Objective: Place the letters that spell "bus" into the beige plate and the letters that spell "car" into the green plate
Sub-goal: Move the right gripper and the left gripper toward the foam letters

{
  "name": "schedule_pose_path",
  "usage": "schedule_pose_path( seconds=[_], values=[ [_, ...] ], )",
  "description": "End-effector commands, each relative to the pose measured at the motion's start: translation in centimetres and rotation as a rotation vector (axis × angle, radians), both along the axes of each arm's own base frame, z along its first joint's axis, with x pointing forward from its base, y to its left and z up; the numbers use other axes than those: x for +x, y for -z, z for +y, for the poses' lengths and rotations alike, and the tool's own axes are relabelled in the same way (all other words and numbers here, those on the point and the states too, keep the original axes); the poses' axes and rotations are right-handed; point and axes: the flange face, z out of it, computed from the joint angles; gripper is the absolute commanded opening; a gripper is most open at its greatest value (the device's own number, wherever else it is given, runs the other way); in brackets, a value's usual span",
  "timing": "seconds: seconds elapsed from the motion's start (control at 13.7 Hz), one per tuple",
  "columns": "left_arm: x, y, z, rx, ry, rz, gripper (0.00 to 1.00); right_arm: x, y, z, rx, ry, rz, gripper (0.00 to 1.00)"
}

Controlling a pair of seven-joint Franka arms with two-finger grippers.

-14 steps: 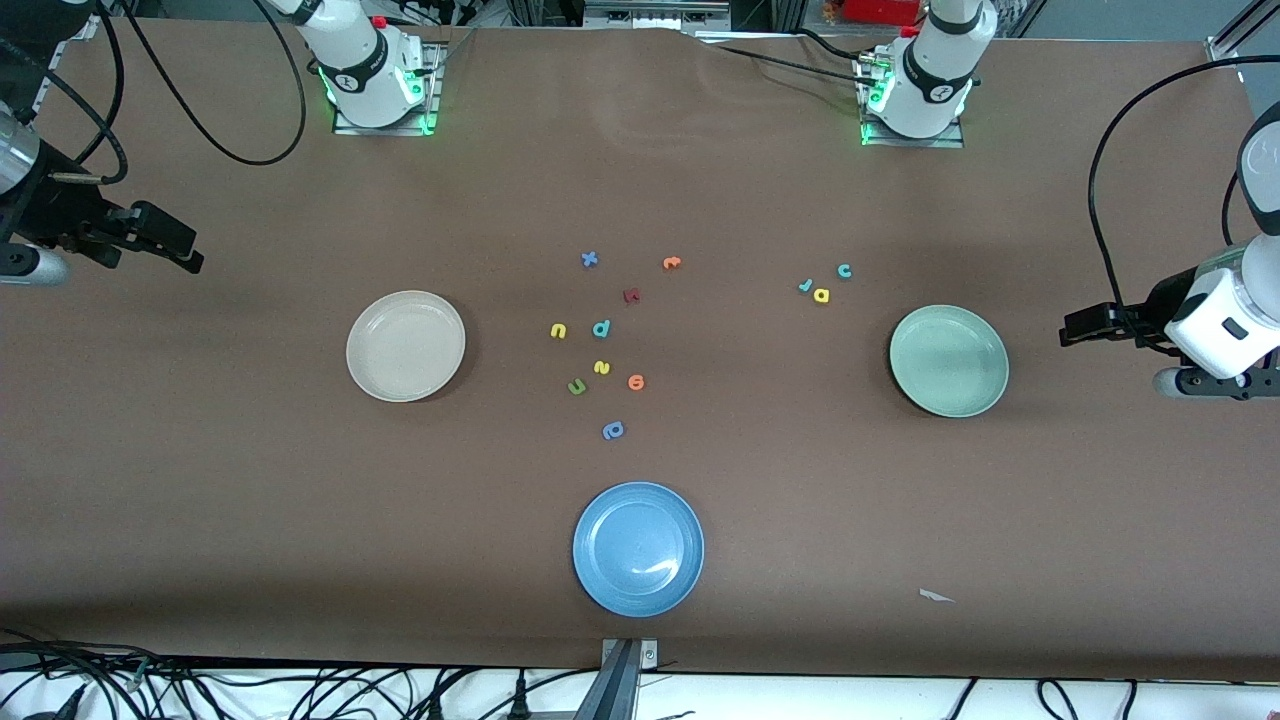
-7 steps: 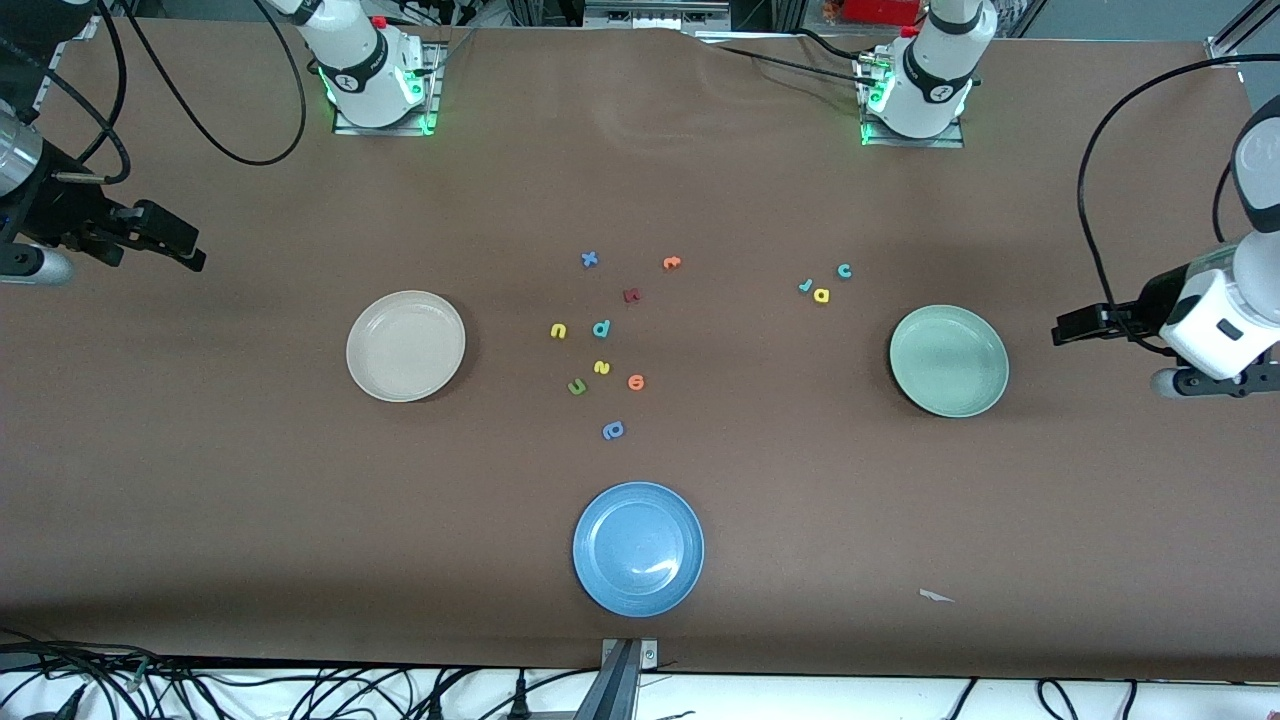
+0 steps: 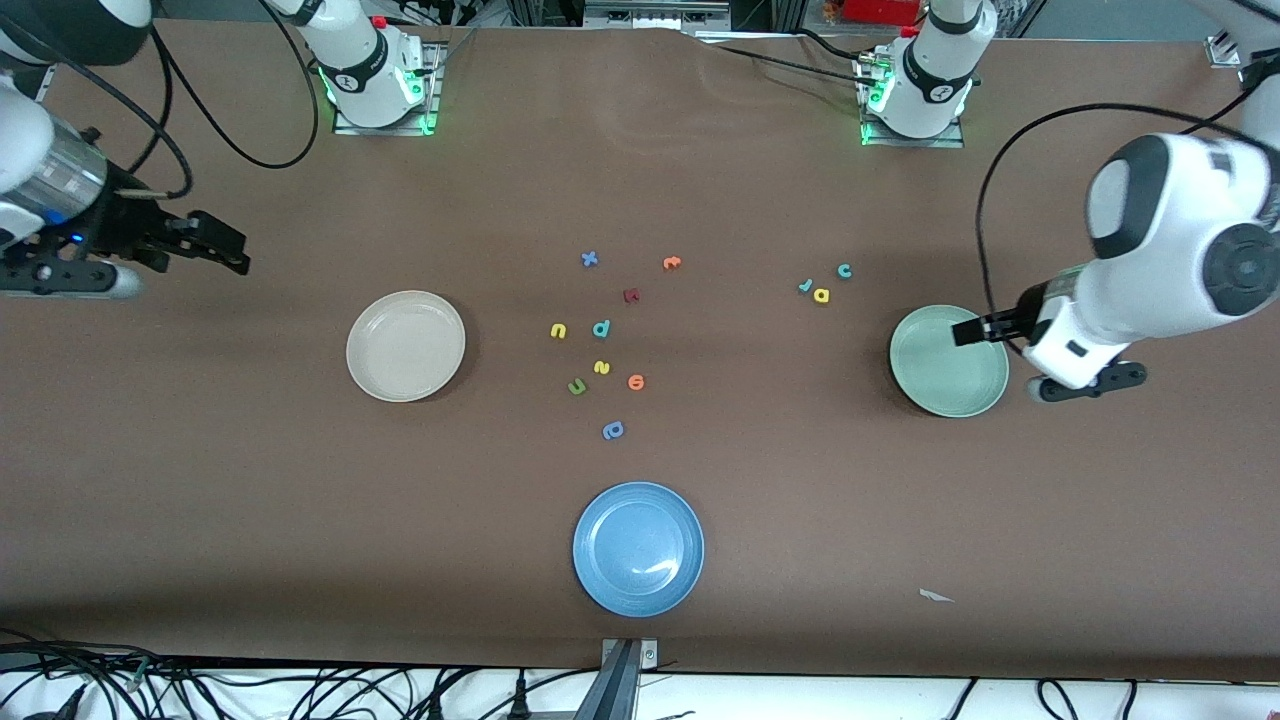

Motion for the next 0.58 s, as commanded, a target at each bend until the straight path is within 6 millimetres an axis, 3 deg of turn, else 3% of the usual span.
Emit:
schedule_pose_path(
  seconds=[0.0,0.22,0.36,0.51],
  values=[
    [-2.5,3.9,-2.0,0.006,-0.071,0.0,1.0,0.8,3.2,3.8,-0.011,0.018,0.045,1.0],
    [-5.9,8.9,-3.2,0.021,-0.113,-0.005,0.99,2.3,11.4,10.3,-0.006,-0.007,0.125,1.0],
    [-8.2,12.0,-3.9,0.023,-0.127,-0.026,0.99,2.0,14.6,15.8,-0.021,0.05,0.1,1.0],
    [-9.7,14.0,-4.1,0.026,-0.123,-0.007,0.98,0.7,17.4,19.6,-0.043,0.138,0.098,1.0]
  ],
)
